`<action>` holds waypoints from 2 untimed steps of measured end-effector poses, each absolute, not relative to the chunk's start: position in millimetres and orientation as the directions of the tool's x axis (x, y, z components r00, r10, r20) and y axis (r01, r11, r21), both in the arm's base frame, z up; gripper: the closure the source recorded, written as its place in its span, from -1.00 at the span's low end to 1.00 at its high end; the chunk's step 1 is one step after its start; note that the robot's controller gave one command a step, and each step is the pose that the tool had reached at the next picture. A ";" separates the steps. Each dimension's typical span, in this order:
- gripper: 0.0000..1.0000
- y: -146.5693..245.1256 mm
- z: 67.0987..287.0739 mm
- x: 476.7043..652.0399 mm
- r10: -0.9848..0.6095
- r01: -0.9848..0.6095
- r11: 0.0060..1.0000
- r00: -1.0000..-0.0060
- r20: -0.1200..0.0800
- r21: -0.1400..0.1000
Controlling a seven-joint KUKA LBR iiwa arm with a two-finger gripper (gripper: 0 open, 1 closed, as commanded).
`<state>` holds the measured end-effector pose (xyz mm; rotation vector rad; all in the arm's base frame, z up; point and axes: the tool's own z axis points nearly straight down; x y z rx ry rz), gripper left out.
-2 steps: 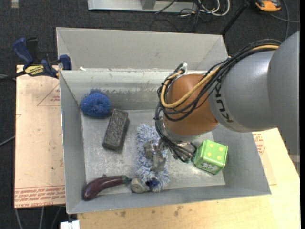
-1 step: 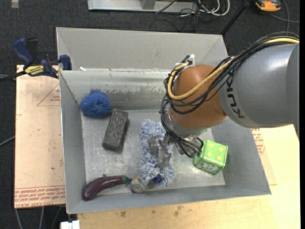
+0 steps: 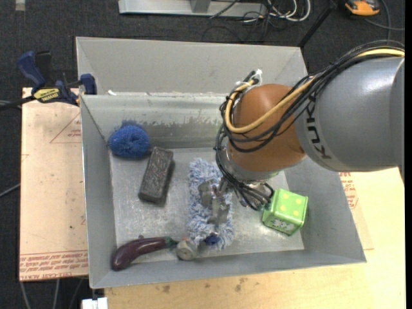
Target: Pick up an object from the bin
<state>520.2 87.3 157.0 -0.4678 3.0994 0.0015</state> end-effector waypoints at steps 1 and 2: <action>1.00 100.2 171.1 492.7 -0.284 -0.284 0.959 -0.959 0.004 0.002; 1.00 99.7 221.3 512.5 -0.274 -0.274 0.962 -0.962 0.002 0.002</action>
Offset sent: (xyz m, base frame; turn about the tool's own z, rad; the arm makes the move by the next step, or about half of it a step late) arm 0.0049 0.0098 0.0828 0.0260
